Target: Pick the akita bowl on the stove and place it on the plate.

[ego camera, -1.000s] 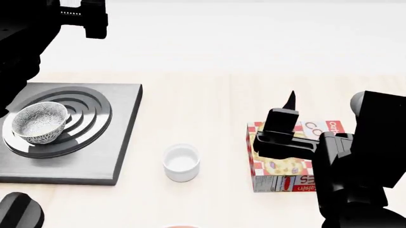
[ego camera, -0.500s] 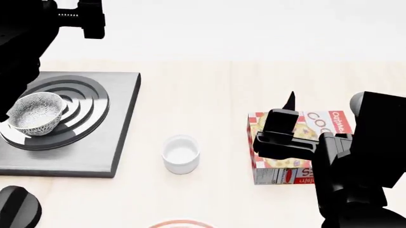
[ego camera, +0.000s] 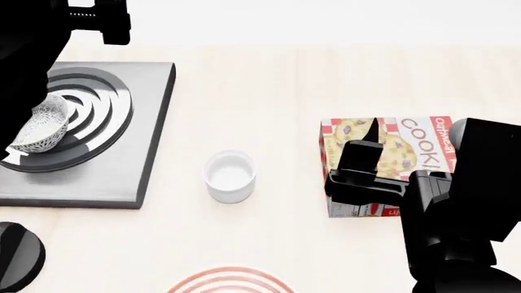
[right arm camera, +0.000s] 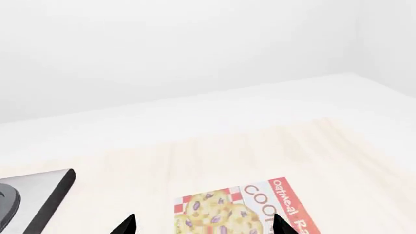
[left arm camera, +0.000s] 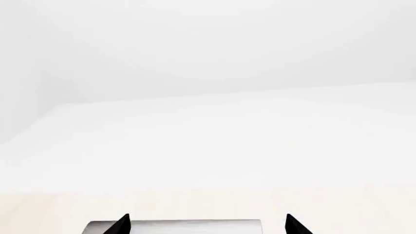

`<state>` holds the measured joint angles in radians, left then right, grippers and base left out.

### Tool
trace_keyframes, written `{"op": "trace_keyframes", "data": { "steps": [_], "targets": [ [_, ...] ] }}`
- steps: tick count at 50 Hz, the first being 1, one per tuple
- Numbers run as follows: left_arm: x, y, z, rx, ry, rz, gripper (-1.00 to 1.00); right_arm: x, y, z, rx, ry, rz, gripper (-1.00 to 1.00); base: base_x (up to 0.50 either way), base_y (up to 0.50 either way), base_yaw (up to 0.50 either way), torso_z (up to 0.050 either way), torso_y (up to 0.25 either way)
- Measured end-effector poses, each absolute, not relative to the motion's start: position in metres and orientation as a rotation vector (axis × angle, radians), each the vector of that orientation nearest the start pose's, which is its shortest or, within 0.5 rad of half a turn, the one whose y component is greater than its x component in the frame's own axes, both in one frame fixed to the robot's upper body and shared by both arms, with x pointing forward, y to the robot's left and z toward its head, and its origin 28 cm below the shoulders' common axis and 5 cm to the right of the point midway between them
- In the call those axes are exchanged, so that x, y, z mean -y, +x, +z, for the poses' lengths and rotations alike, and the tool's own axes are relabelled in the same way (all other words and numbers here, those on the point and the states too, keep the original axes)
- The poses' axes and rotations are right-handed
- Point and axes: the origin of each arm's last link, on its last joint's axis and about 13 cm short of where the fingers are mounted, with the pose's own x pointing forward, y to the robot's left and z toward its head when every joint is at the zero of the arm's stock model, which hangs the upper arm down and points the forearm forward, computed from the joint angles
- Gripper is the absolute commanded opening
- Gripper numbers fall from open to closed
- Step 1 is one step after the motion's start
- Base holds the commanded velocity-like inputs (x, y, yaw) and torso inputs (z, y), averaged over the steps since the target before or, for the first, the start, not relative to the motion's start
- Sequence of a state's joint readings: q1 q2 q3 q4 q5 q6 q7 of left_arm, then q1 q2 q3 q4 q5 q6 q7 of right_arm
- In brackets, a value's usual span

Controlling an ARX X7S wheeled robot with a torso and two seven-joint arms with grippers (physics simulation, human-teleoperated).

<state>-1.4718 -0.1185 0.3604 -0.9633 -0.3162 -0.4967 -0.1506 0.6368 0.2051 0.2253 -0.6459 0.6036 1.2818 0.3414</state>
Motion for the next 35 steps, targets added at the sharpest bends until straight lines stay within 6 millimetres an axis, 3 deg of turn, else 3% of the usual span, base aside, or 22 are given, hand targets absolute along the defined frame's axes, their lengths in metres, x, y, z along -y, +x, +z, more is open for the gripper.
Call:
{"op": "trace_keyframes", "data": {
  "steps": [9, 35],
  "targets": [
    [-0.22, 0.426, 0.287, -0.007, 0.103, 0.072, 1.0, 0.134, 0.248, 0.217, 0.018, 0.136, -0.062, 1.0, 0.0, 0.0, 0.0, 0.005, -0.155],
    [-0.218, 0.424, 0.276, -0.122, 0.241, 0.153, 1.0, 0.134, 0.248, 0.217, 0.017, 0.136, -0.062, 1.0, 0.0, 0.0, 0.0, 0.0, -0.001]
  ]
}}
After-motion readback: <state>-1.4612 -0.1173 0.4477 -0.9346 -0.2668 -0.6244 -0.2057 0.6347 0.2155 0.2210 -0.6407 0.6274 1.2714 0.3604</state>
